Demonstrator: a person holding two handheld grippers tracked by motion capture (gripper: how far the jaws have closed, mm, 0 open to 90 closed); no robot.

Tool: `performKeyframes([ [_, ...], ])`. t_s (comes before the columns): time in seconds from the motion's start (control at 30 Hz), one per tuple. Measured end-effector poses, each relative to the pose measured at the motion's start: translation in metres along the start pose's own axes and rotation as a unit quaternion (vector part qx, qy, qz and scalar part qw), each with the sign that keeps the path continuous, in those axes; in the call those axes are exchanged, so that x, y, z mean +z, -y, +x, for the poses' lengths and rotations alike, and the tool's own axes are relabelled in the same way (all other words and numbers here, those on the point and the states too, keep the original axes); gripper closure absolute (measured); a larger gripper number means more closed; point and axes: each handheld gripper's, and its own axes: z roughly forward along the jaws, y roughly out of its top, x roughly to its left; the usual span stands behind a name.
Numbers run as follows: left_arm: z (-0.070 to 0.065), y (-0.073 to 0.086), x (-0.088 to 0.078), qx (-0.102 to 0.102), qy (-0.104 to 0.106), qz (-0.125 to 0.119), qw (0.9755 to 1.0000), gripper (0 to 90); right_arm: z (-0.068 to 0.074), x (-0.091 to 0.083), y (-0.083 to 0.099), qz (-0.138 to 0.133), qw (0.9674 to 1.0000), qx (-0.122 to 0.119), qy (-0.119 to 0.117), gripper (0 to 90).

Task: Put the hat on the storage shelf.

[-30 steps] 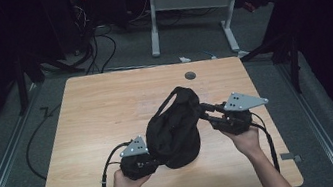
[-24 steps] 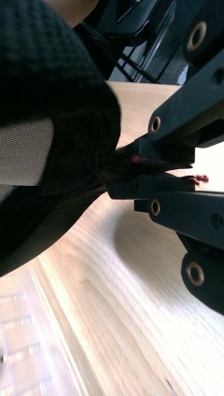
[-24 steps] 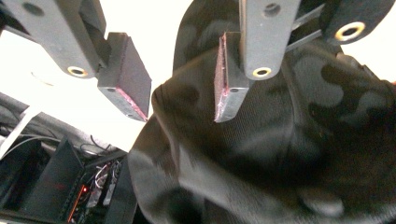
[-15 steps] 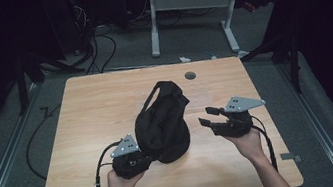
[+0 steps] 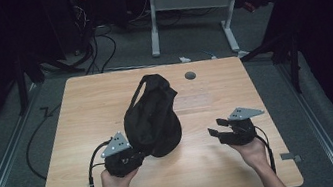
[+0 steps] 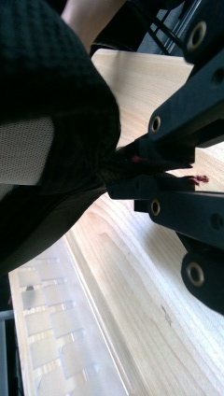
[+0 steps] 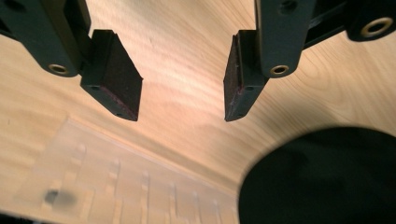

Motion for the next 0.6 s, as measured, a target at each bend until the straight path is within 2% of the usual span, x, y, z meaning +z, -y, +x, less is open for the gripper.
performKeyframes([
  [0.07, 0.000, -0.002, -0.001, 0.001, -0.002, -0.005, 1.0000, 85.8, -0.001, 0.002, 0.004, 0.005, 1.0000, 0.002, 0.002, 45.1],
  [0.17, 0.000, -0.004, -0.002, 0.003, -0.008, -0.014, 0.9999, 85.9, -0.003, 0.010, 0.015, 0.020, 0.9996, 0.018, 0.007, 43.5],
  [0.23, 0.001, -0.006, -0.003, 0.006, -0.016, -0.022, 0.9996, 85.8, -0.002, 0.015, 0.026, 0.023, 0.9990, 0.016, 0.035, 40.9],
  [0.4, 0.004, -0.013, -0.006, 0.005, -0.025, -0.046, 0.9986, 85.9, -0.003, 0.021, 0.038, 0.031, 0.9977, 0.022, 0.056, 39.4],
  [0.43, 0.004, -0.014, -0.006, 0.006, -0.026, -0.051, 0.9983, 85.8, -0.004, 0.023, 0.042, 0.031, 0.9971, 0.025, 0.065, 37.9],
  [0.6, 0.005, -0.017, -0.012, 0.010, -0.036, -0.068, 0.9970, 85.8, -0.002, 0.028, 0.051, 0.018, 0.9967, 0.022, 0.076, 37.2],
])
